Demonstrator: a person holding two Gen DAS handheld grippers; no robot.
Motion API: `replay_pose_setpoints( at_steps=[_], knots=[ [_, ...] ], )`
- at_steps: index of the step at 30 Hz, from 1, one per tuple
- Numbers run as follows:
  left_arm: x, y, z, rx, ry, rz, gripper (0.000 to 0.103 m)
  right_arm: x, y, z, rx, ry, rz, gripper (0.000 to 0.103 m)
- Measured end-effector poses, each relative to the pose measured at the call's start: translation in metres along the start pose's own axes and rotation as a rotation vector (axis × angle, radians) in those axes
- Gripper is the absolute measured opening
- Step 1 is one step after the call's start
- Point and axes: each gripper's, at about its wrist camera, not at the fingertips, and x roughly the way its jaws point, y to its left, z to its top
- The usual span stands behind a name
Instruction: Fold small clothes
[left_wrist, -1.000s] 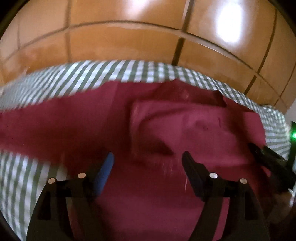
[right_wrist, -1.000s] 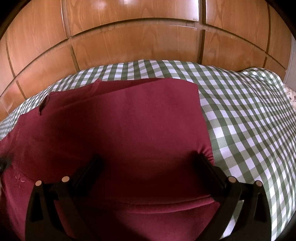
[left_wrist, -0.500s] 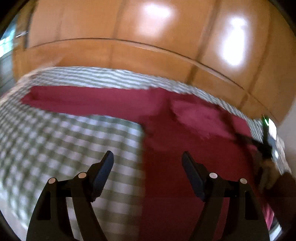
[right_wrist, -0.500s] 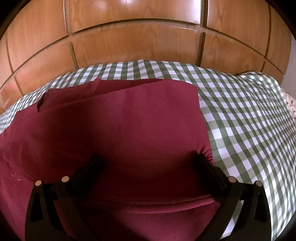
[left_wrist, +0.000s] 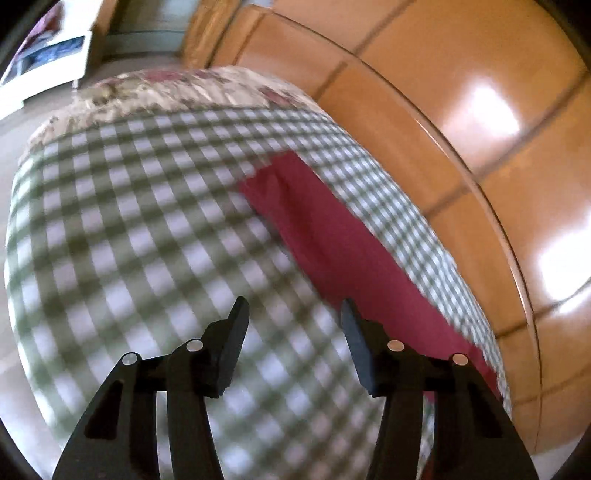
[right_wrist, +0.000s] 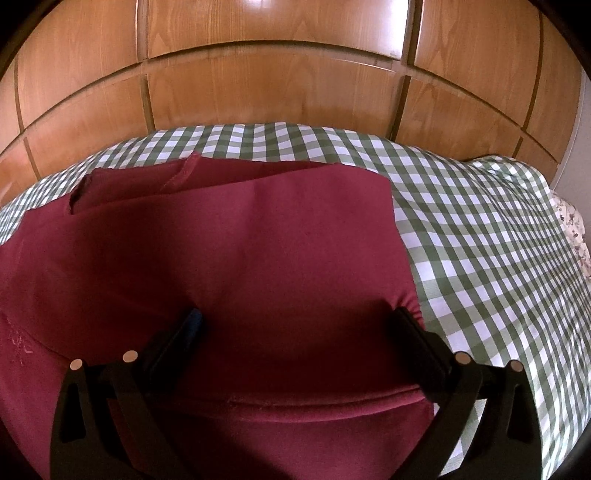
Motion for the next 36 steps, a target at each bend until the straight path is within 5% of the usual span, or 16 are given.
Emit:
replay_pose_setpoints(
  at_steps=[11, 13, 14, 24, 28, 36],
  knots=[
    [0.06, -0.001, 0.061, 0.015, -0.012, 0.191, 0.051, 0.003, -0.002, 0.001, 0.005, 0.012, 0.013, 0.101],
    [0.068, -0.006, 0.064, 0.049, 0.009, 0.2, 0.013, 0.004, -0.001, 0.001, 0.005, 0.014, 0.013, 0.101],
    [0.07, -0.009, 0.065, 0.056, 0.021, 0.193, 0.009, 0.005, -0.001, 0.001, 0.004, 0.014, 0.012, 0.101],
    [0.01, -0.139, -0.008, 0.3, -0.012, -0.184, 0.009, 0.006, 0.0, 0.001, 0.005, 0.014, 0.01, 0.101],
    [0.005, -0.2, -0.068, 0.425, 0.053, -0.327, 0.009, 0.005, 0.0, 0.001, 0.004, 0.012, 0.01, 0.101],
    [0.02, -0.279, -0.189, 0.577, 0.233, -0.478, 0.012, 0.004, 0.0, 0.001, 0.01, 0.011, 0.015, 0.101]
  ],
)
